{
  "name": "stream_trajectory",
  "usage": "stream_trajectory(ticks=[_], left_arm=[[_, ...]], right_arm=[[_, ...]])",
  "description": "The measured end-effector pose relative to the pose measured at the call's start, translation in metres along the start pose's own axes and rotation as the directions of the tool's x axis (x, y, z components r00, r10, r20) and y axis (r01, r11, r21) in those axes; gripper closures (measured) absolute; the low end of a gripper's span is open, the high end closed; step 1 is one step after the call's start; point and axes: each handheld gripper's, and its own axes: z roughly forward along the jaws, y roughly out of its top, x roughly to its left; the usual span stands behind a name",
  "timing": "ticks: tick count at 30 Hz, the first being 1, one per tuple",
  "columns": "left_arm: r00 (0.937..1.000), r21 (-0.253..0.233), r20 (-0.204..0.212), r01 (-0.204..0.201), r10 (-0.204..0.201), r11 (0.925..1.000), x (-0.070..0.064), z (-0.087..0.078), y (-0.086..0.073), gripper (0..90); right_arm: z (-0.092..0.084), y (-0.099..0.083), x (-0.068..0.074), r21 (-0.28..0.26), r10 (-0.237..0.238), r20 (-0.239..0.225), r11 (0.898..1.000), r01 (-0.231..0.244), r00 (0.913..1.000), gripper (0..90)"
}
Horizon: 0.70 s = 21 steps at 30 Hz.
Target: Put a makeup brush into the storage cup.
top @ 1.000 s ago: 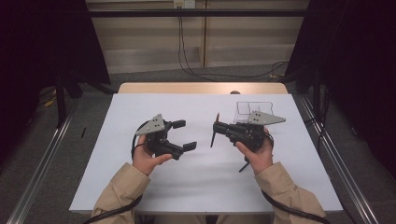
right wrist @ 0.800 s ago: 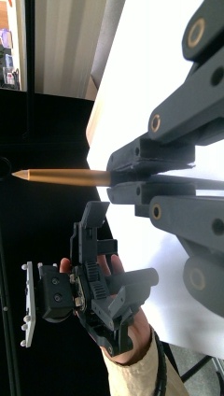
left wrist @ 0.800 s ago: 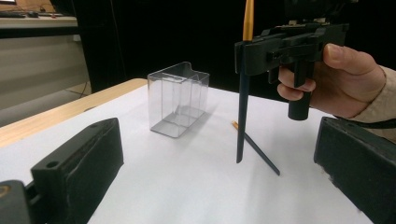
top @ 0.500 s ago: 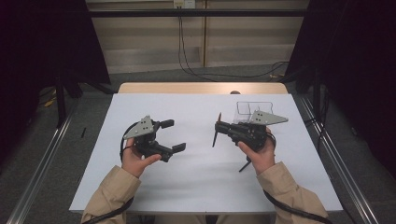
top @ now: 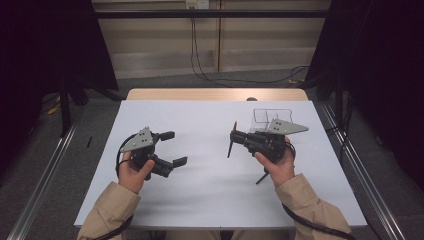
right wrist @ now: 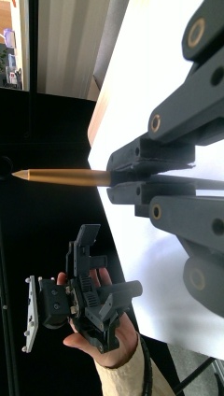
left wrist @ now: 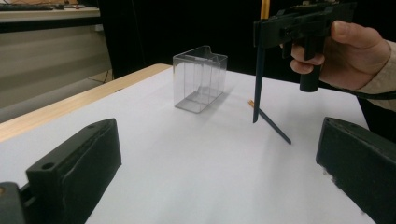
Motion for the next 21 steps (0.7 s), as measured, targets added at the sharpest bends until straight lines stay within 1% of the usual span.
stream_trajectory(ticks=[3, 5, 7, 14, 21], left_arm=[[0.9999, 0.005, -0.015, 0.005, -0.005, 1.0, 0.001, -0.006, -0.003, 0.0], [0.9997, 0.008, -0.018, 0.014, -0.014, 0.9999, 0.002, -0.009, -0.004, 0.0], [0.9995, 0.017, -0.031, 0.013, -0.012, 0.9998, 0.002, -0.012, -0.006, 0.0], [0.9986, 0.018, -0.046, 0.026, -0.025, 0.9995, 0.004, -0.021, -0.01, 0.0], [0.9977, 0.027, -0.066, 0.02, -0.018, 0.9994, 0.004, -0.032, -0.013, 0.0]], right_arm=[[0.0, 0.0, 0.0, 0.004, -0.002, -0.004, 1.0, 0.002, 1.0, 83.3], [0.0, 0.0, 0.001, 0.004, -0.002, -0.003, 1.0, 0.002, 1.0, 83.3], [0.0, 0.0, 0.0, 0.005, -0.002, -0.004, 1.0, 0.002, 1.0, 83.3], [0.0, -0.001, 0.0, 0.004, -0.002, -0.005, 1.0, 0.002, 1.0, 83.3], [-0.001, -0.001, 0.0, 0.011, -0.007, -0.005, 1.0, 0.007, 1.0, 83.3]])
